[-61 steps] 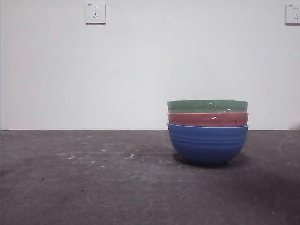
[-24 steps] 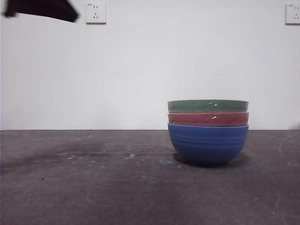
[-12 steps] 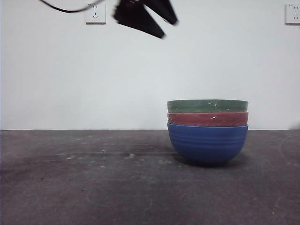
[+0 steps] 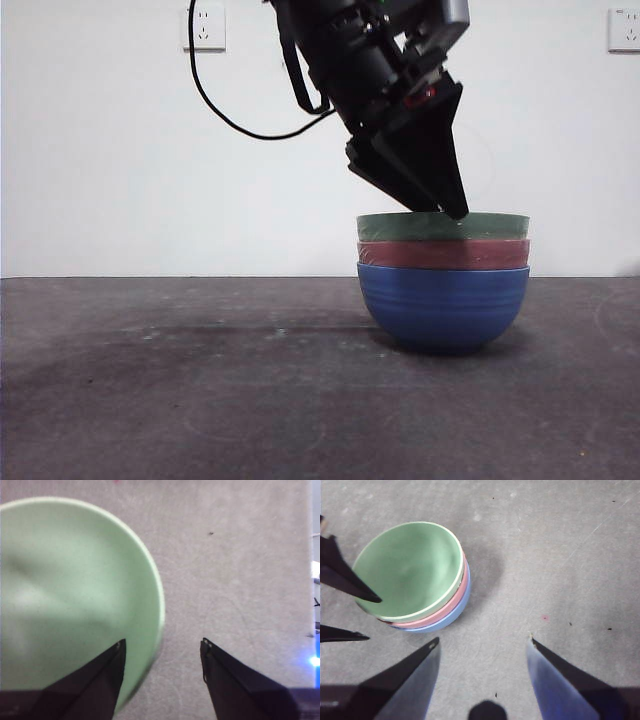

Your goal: Pick up the green bowl on the top,put the green bowl on the left,pick up the red bowl in the middle,put the red bowl on the right

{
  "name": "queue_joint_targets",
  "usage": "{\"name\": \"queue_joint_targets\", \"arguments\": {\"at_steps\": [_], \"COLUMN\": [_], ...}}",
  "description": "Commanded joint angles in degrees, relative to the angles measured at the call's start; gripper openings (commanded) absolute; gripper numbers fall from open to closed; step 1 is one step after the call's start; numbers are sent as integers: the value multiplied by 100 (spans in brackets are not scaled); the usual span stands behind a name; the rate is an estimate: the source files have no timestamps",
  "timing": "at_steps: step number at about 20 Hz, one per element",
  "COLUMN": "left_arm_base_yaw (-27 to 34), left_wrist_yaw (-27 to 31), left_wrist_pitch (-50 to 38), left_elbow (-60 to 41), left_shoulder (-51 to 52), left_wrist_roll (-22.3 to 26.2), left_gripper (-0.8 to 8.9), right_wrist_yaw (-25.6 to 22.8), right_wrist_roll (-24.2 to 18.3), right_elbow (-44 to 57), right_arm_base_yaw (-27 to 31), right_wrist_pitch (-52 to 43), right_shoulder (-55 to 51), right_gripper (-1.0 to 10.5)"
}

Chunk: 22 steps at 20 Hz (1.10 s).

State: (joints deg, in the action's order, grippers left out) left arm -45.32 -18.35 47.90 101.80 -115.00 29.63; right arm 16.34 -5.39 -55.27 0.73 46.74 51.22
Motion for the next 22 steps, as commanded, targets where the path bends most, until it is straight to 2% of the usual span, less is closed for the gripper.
{"name": "queue_joint_targets", "arguments": {"at_steps": [1, 18, 19, 22], "left_arm_base_yaw": [-15, 109, 101, 136], "left_wrist_yaw": [22, -136, -133, -116], "left_wrist_pitch": [-118, -33, -35, -26], "left_elbow": [2, 2, 2, 2], "left_shoulder": [-39, -249, -247, -247], "left_wrist_roll": [188, 284, 308, 337], "left_gripper": [249, 241, 201, -16], "right_wrist_yaw": [7, 4, 4, 4], "right_wrist_roll": [0, -2, -2, -2], "right_elbow": [-20, -20, -20, -20], "right_arm_base_yaw": [0, 2, 0, 2], "right_wrist_pitch": [-35, -35, -35, -37], "right_shoulder": [-17, -39, -48, -57], "right_gripper": [284, 284, 283, 283]}}
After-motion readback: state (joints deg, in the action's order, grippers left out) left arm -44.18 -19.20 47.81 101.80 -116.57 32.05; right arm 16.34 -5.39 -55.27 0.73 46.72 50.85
